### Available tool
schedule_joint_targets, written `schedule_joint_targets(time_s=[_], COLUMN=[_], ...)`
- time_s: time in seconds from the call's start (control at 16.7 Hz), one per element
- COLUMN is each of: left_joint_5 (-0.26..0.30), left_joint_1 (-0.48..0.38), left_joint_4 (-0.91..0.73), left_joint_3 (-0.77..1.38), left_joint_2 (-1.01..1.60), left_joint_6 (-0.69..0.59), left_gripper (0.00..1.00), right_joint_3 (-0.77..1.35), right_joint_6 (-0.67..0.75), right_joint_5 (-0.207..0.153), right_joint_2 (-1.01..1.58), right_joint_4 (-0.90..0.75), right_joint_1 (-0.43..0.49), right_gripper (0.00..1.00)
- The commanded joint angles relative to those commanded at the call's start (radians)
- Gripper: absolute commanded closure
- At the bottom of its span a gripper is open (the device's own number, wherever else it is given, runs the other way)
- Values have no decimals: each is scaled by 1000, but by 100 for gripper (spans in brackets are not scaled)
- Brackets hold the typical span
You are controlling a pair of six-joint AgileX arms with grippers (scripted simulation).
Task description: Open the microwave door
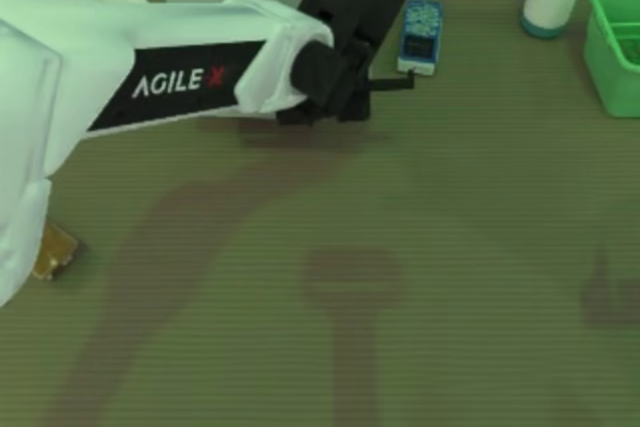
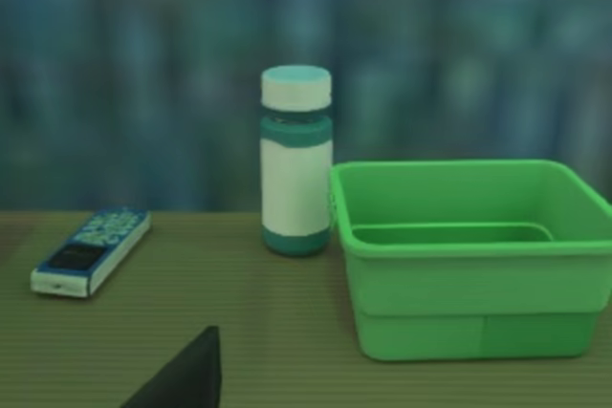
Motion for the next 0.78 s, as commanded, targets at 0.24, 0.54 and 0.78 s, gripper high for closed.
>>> schedule_joint_targets(time_s=[0.24,0.54,0.78], left_joint_5=[0,8,26], left_joint_1=[0,-6,1], left_joint_4=[0,2,35], left_joint_3=[0,-2,-46], left_joint_2=[0,6,-30], left_joint_6=[0,-2,32], left_gripper=[100,100,100], right_joint_3=[0,0,0], right_joint_6=[0,0,0], right_joint_5=[0,0,0], right_joint_2=[0,0,0], right_joint_4=[0,0,0], right_joint_1=[0,0,0], right_gripper=[0,0,0])
